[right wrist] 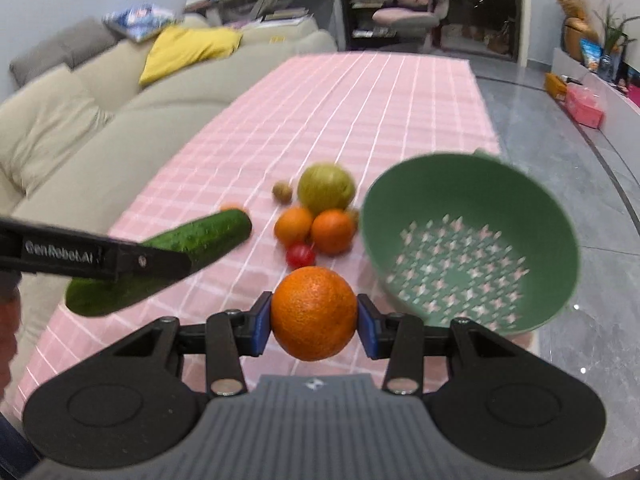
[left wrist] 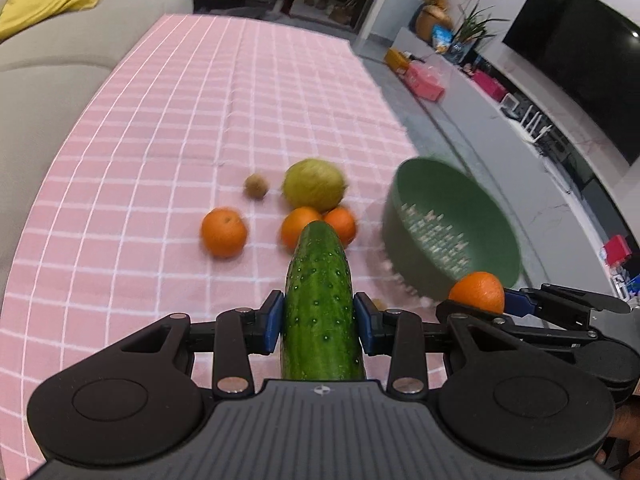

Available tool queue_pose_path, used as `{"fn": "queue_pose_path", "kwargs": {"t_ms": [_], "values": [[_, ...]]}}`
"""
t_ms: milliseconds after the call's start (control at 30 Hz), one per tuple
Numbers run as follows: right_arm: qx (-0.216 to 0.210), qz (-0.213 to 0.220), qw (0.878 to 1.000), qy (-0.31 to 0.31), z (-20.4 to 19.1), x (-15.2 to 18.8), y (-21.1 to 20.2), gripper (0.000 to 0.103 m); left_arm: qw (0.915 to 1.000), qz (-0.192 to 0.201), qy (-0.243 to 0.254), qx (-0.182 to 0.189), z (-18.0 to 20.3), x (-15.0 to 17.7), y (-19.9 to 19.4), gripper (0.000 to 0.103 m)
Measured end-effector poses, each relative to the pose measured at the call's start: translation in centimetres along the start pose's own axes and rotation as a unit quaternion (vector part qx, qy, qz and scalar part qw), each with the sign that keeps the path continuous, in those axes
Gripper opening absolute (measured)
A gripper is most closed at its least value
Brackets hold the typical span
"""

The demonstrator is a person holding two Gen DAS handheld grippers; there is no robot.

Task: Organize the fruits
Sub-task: 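Grasp the cucumber with the left gripper while the right gripper grasps the orange, then carry cucumber and orange into the green colander and open both grippers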

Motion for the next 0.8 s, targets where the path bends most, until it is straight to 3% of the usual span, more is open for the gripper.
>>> {"fn": "queue_pose_path", "kwargs": {"t_ms": [167, 333, 533, 800], "values": [[0.012, 0.037, 0.999, 0.026, 2.7, -1.6, -2.8, 0.041, 0.9997, 0.018, 0.015, 0.009, 2.8, -2.9, -0.3, 0.042], [0.038, 0.047, 0.996, 0.068, 6.8, -2.9, -3.1, 0.041, 0.9987, 0.030, 0.035, 0.019, 6.0, -6.0, 1.1, 0.042], [0.053, 0.037, 0.993, 0.102, 11.1, -4.5, -1.8, 0.041, 0.9985, 0.015, 0.049, 0.018, 8.4, -8.3, 4.7, 0.042], [0.046, 0.012, 0.994, 0.101, 13.8, -6.1, 1.1, 0.041, 0.9964, -0.008, 0.084, 0.008, 10.9, -9.7, 8.4, 0.042]]}}
Point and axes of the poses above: each gripper's, at about its wrist camera, not at the fingertips, and y roughly the way its jaws point, z to its right, x to its underside, the point moved 5 cm from there along y, roughly the way its jaws point, and after that the axes turned 11 degrees about -z, right-handed, at the moved point
